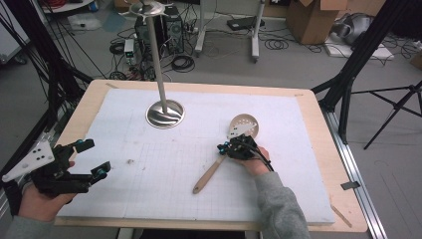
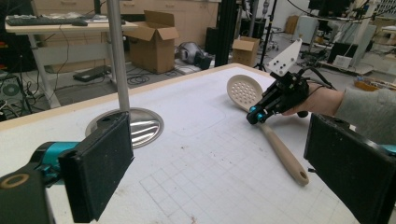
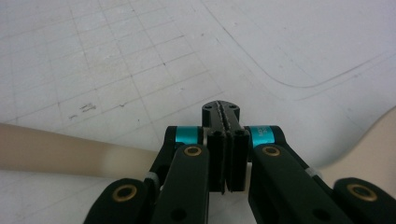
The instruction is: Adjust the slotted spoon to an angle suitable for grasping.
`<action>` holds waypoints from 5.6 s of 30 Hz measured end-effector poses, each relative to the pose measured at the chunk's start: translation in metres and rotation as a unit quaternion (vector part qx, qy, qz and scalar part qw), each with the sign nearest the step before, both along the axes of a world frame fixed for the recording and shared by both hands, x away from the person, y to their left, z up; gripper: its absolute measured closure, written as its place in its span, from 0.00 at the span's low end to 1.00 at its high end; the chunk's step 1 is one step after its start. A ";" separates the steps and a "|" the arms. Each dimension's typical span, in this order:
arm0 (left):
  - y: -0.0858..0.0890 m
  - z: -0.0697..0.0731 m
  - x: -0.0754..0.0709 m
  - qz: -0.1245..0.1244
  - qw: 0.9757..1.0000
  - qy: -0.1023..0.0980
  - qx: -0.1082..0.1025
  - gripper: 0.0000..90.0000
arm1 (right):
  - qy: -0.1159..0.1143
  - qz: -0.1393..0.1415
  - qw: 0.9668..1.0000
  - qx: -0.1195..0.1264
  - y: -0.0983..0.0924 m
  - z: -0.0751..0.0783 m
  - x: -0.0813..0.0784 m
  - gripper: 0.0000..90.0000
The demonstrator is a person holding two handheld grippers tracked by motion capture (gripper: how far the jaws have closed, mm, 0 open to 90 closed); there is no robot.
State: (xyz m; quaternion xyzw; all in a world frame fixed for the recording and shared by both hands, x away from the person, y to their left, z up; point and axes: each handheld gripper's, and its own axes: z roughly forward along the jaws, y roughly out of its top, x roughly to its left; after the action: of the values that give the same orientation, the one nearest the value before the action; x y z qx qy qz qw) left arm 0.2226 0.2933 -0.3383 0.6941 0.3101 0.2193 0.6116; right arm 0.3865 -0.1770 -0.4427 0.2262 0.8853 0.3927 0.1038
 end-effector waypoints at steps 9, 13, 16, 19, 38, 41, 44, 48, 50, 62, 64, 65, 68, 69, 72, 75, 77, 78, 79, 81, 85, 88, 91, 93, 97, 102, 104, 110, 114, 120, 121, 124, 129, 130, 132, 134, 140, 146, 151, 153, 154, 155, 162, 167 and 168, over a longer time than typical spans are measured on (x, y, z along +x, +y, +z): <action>-0.002 -0.001 0.003 -0.003 1.000 0.003 0.001 0.09 | 0.006 -0.019 1.000 0.020 -0.013 -0.002 -0.005 1.00; -0.005 -0.001 0.005 -0.006 1.000 0.003 0.001 0.09 | 0.005 -0.023 0.999 0.022 -0.020 -0.002 -0.009 0.99; -0.009 -0.002 0.008 -0.012 1.000 0.005 0.001 0.09 | 0.008 -0.026 0.999 0.024 -0.024 -0.003 -0.011 1.00; -0.012 -0.002 0.010 -0.016 1.000 0.005 0.003 0.09 | 0.008 -0.027 0.999 0.016 -0.028 -0.001 -0.012 0.99; -0.027 0.000 0.021 -0.038 0.999 0.005 0.001 0.09 | 0.006 -0.054 0.998 0.028 -0.062 -0.002 -0.028 0.99; -0.029 -0.001 0.022 -0.040 0.999 0.006 0.002 0.09 | 0.008 -0.056 0.998 0.031 -0.065 -0.003 -0.029 0.99; -0.030 -0.002 0.022 -0.041 0.999 0.007 0.004 0.09 | 0.005 -0.054 0.998 0.030 -0.064 -0.004 -0.029 0.99; -0.028 -0.001 0.022 -0.038 0.999 0.003 0.002 0.09 | 0.006 -0.043 0.997 0.060 -0.070 0.001 -0.032 0.99; -0.027 0.000 0.023 -0.038 0.999 0.003 0.001 0.09 | 0.001 -0.035 0.997 0.063 -0.072 0.004 -0.034 0.99; -0.029 0.001 0.026 -0.041 0.999 0.004 -0.003 0.09 | -0.012 0.010 0.997 0.071 -0.076 0.019 -0.079 0.99; -0.030 0.001 0.027 -0.042 0.999 0.004 -0.003 0.09 | -0.010 0.021 0.998 0.062 -0.074 0.016 -0.089 0.99; -0.030 0.001 0.028 -0.043 0.999 0.004 -0.003 0.09 | -0.008 0.022 0.998 0.062 -0.075 0.015 -0.091 0.99; -0.030 0.001 0.028 -0.043 0.999 0.004 -0.005 0.09 | -0.003 0.027 0.998 0.063 -0.075 0.012 -0.095 0.99; -0.030 0.002 0.028 -0.043 0.999 0.002 -0.006 0.09 | 0.002 0.031 0.998 0.059 -0.076 0.010 -0.099 0.99; -0.030 0.002 0.028 -0.043 0.999 0.002 -0.007 0.09 | 0.011 0.046 0.997 0.053 -0.075 0.007 -0.100 0.99; -0.029 0.002 0.027 -0.044 0.999 0.002 -0.009 0.09 | 0.023 0.052 0.997 0.047 -0.075 0.004 -0.099 0.99; -0.028 0.002 0.027 -0.043 0.999 0.002 -0.010 0.09 | 0.032 0.067 0.996 0.047 -0.073 0.000 -0.099 0.99; -0.027 0.002 0.028 -0.041 0.999 0.002 -0.009 0.09 | 0.037 0.073 0.996 0.046 -0.072 0.000 -0.099 0.99; -0.027 0.002 0.028 -0.041 0.999 0.002 -0.009 0.09 | 0.041 0.078 0.995 0.047 -0.071 -0.001 -0.099 0.99; -0.027 0.000 0.028 -0.039 0.999 0.006 -0.009 0.09 | 0.046 0.079 0.995 0.050 -0.071 -0.002 -0.099 0.99; -0.027 0.000 0.028 -0.038 0.999 0.006 -0.007 0.09 | 0.048 0.079 0.994 0.057 -0.070 -0.003 -0.097 0.99; -0.027 0.001 0.027 -0.039 0.999 0.004 -0.007 0.09 | 0.043 0.077 0.995 0.053 -0.061 -0.004 -0.095 0.99; -0.025 0.002 0.025 -0.036 0.999 0.001 -0.008 0.09 | 0.029 0.074 0.996 0.042 -0.051 -0.004 -0.094 0.99; -0.025 0.001 0.025 -0.035 0.999 0.003 -0.008 0.09 | 0.023 0.071 0.997 0.034 -0.044 -0.004 -0.092 0.99; -0.023 0.001 0.023 -0.034 0.999 0.003 -0.006 0.09 | 0.009 0.063 0.998 0.029 -0.029 -0.005 -0.087 0.99; -0.020 0.000 0.019 -0.028 1.000 0.002 -0.004 0.09 | -0.005 0.048 0.999 0.021 -0.011 -0.005 -0.079 0.99; -0.019 -0.001 0.018 -0.026 1.000 0.003 -0.003 0.09 | -0.006 0.044 0.999 0.020 -0.008 -0.005 -0.078 0.99; -0.016 -0.001 0.014 -0.022 1.000 0.004 0.000 0.09 | -0.014 0.019 1.000 0.014 0.010 -0.005 -0.067 0.99; -0.013 0.000 0.011 -0.021 1.000 0.003 0.001 0.09 | -0.019 0.007 1.000 0.012 0.019 -0.006 -0.059 0.99; -0.008 0.000 0.008 -0.016 1.000 0.001 0.004 0.09 | -0.020 -0.007 1.000 0.009 0.029 -0.006 -0.049 0.99; -0.008 0.000 0.007 -0.015 1.000 0.002 0.001 0.09 | -0.020 -0.011 1.000 0.009 0.030 -0.006 -0.048 0.99; -0.008 0.000 0.007 -0.014 1.000 0.001 0.001 0.09 | -0.019 -0.013 1.000 0.008 0.032 -0.006 -0.045 0.99; -0.008 0.000 0.008 -0.016 1.000 0.002 0.002 0.09 | -0.015 -0.022 0.999 0.038 0.024 0.000 -0.044 0.99; -0.008 -0.001 0.008 -0.016 1.000 0.002 0.002 0.09 | -0.015 -0.022 0.999 0.038 0.024 0.000 -0.044 0.99; -0.007 -0.001 0.008 -0.016 1.000 0.002 0.003 0.09 | -0.028 -0.062 0.996 0.061 0.005 0.011 -0.037 0.99; -0.007 -0.001 0.008 -0.014 1.000 0.002 0.001 0.09 | -0.031 -0.078 0.994 0.064 -0.001 0.014 -0.036 0.99; -0.007 0.002 0.006 -0.015 1.000 -0.001 -0.004 0.09 | -0.030 -0.134 0.988 0.071 -0.031 0.016 -0.021 0.99; -0.008 -0.003 0.008 -0.016 1.000 0.006 0.003 0.09 | -0.026 -0.134 0.990 0.043 -0.032 0.009 -0.011 0.99; -0.007 -0.004 0.007 -0.014 1.000 0.008 0.001 0.09 | -0.021 -0.141 0.989 0.031 -0.033 0.005 -0.006 0.99; -0.006 -0.004 0.007 -0.014 1.000 0.008 0.002 0.09 | -0.018 -0.145 0.989 0.027 -0.033 0.004 -0.003 0.99; -0.006 -0.004 0.006 -0.013 1.000 0.009 0.001 0.09 | -0.017 -0.147 0.989 0.025 -0.033 0.004 -0.003 0.99; -0.006 -0.004 0.006 -0.013 1.000 0.009 0.001 0.09 | -0.017 -0.147 0.989 0.025 -0.033 0.004 -0.003 0.99; -0.004 -0.007 0.005 -0.009 1.000 0.013 0.005 0.09 | -0.014 -0.156 0.988 0.019 -0.033 0.000 0.003 0.99; -0.001 -0.007 0.005 -0.006 1.000 0.012 0.002 0.09 | -0.010 -0.167 0.986 0.012 -0.032 -0.003 0.005 0.99; -0.001 -0.007 0.005 -0.006 1.000 0.012 0.002 0.09 | -0.010 -0.167 0.986 0.012 -0.032 -0.003 0.005 0.99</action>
State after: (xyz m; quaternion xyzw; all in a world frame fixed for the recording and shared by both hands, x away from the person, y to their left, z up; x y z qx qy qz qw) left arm 0.2272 0.2919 -0.3451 0.6995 0.3134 0.2078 0.6076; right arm 0.3912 -0.2088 -0.4458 0.3678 0.8292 0.3830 0.1744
